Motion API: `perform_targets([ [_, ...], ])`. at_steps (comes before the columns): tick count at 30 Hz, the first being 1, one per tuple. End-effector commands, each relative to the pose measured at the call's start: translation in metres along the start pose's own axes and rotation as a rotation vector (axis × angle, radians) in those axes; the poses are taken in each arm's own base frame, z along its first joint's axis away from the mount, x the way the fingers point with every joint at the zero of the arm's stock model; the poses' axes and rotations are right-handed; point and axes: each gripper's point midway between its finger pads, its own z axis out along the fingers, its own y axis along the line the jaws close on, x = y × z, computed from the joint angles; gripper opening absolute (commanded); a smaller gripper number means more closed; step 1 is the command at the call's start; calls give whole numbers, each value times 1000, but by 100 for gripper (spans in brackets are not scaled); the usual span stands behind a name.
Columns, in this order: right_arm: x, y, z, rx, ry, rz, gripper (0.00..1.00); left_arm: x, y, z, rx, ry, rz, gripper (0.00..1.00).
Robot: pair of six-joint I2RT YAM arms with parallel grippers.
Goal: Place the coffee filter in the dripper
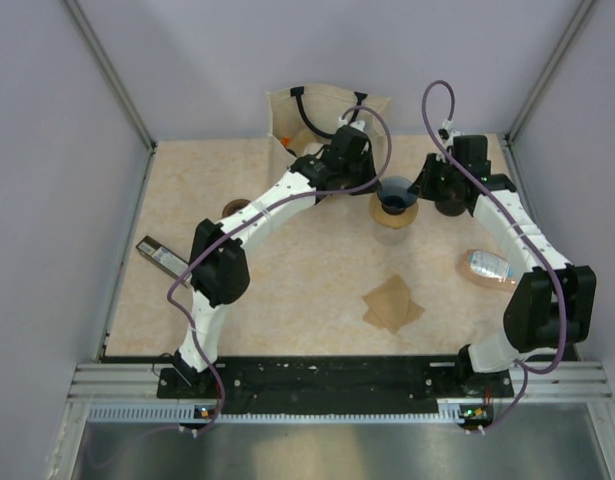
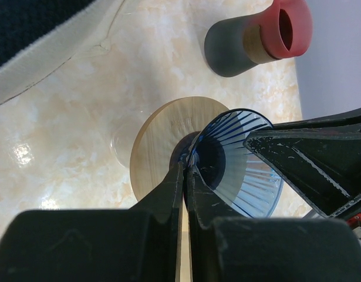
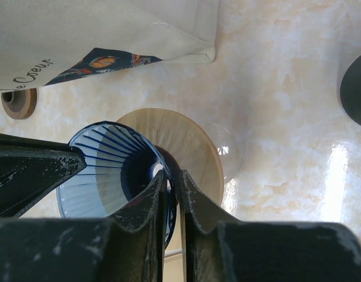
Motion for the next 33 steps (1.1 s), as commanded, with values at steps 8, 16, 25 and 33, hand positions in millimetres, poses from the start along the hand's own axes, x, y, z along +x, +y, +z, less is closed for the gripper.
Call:
perform_targets([
  [8,19,-13,-3,119,95,24,20,27,6,-14,-39,109,49,16],
  [16,3,4,-9,82,58,21,34,16,-6,-26,-4,80,65,38],
  [25,-34,32,-26,0,-28,-21,56,-5,-24,-41,28,32,96,61],
  [33,-73,53,-73,-27,-163,-63,99,-29,-46,-82,80,-44,133,99],
])
